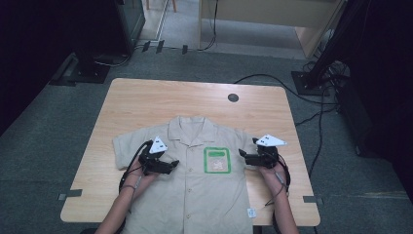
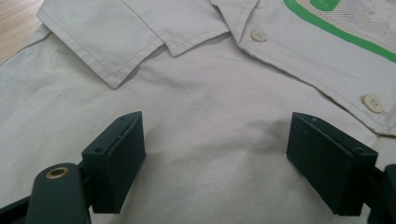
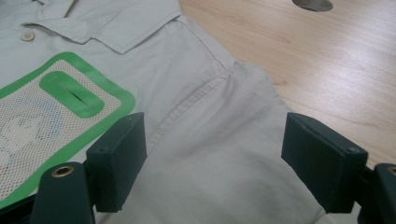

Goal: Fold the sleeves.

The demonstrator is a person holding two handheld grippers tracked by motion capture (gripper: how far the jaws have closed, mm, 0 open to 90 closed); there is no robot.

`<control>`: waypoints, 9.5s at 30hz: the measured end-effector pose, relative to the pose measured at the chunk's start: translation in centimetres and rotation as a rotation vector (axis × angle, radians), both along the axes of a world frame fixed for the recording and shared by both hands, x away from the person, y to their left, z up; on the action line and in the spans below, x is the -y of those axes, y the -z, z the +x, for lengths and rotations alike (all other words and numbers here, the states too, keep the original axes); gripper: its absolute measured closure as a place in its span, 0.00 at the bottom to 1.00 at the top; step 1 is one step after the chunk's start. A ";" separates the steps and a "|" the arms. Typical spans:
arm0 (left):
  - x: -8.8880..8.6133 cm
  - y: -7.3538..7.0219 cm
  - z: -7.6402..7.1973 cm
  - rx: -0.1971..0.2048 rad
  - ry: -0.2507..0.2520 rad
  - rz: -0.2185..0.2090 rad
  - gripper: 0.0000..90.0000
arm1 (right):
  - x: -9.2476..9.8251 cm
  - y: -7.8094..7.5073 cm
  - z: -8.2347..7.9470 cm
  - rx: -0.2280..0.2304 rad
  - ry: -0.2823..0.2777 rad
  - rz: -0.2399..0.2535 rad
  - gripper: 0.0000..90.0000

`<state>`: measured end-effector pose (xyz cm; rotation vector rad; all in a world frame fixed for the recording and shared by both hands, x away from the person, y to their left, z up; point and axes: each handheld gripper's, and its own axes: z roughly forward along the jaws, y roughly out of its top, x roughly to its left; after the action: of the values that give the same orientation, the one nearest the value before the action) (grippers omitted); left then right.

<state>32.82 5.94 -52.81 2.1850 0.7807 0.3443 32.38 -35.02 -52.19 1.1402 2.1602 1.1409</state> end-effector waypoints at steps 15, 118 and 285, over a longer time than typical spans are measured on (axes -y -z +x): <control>0.0 0.0 0.0 0.000 0.000 0.000 0.22 | 1.6 -0.1 0.1 0.003 0.033 0.012 0.26; 0.0 0.0 0.0 -0.001 -0.004 0.001 0.22 | -2.3 -3.2 -0.6 0.054 -0.103 0.132 0.95; 0.0 0.0 0.0 0.000 -0.002 0.002 0.22 | 1.8 0.4 0.9 -0.108 -0.015 -0.024 0.16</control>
<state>32.82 5.93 -52.80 2.1868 0.7833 0.3460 33.24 -36.78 -52.54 1.2022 2.2614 1.0791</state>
